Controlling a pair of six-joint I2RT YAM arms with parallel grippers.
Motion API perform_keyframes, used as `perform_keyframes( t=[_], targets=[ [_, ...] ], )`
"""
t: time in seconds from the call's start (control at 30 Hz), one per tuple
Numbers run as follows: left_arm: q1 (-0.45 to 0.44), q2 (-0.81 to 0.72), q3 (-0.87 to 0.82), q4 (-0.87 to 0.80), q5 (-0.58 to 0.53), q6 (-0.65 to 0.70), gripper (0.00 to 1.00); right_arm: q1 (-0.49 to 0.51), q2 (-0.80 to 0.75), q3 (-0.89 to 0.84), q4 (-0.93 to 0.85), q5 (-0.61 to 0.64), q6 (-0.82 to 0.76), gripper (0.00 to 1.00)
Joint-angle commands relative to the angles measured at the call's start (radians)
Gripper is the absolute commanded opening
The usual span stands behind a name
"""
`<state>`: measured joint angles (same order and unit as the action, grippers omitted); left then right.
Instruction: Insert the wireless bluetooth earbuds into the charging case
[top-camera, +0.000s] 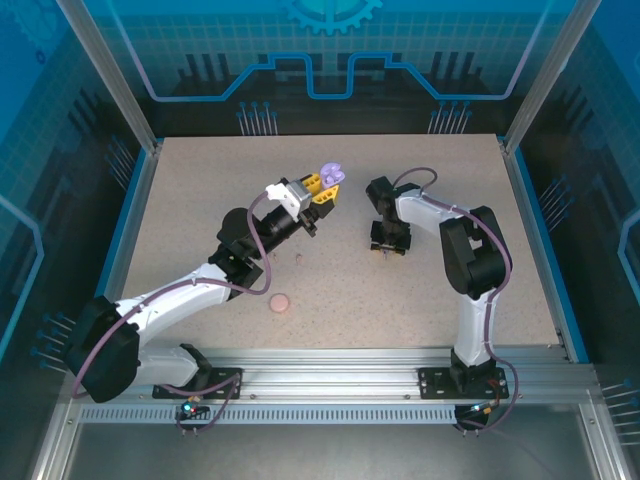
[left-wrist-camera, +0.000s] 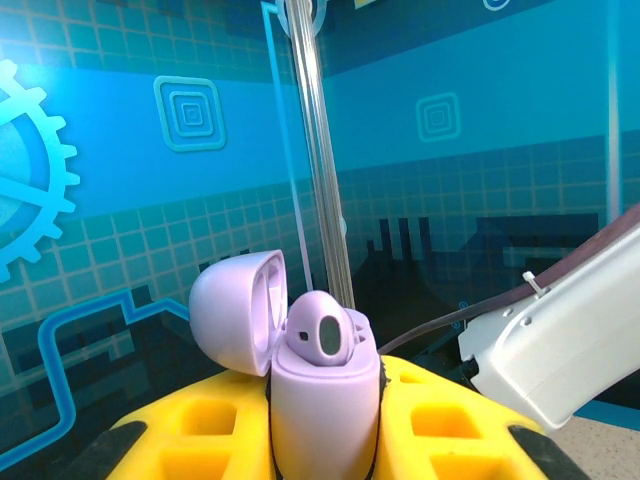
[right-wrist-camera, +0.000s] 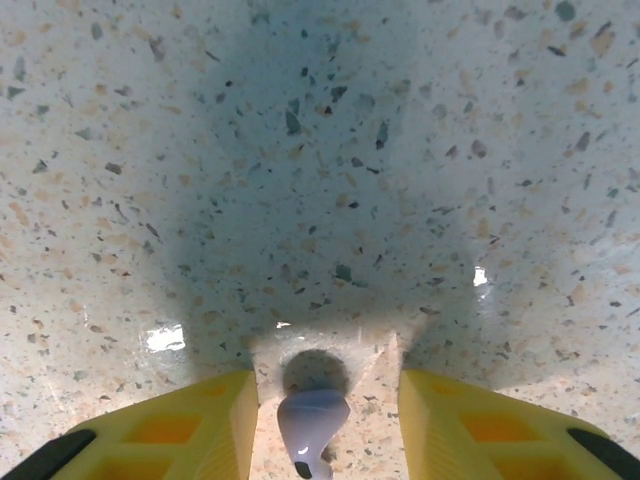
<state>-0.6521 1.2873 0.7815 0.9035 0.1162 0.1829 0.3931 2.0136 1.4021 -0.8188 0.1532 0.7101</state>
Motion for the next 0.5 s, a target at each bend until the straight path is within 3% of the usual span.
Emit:
perform_keyframes(
  t=[0.0,0.47],
  targets=[
    [-0.006,-0.016,-0.008,0.041,-0.014,0.001,0.0,0.009,0.014,-0.008,-0.004,0.007,-0.004,0.42],
    [-0.006,-0.009,-0.002,0.041,-0.012,0.006,0.0,-0.008,0.026,0.006,0.007,0.007,-0.038,0.3]
  ],
)
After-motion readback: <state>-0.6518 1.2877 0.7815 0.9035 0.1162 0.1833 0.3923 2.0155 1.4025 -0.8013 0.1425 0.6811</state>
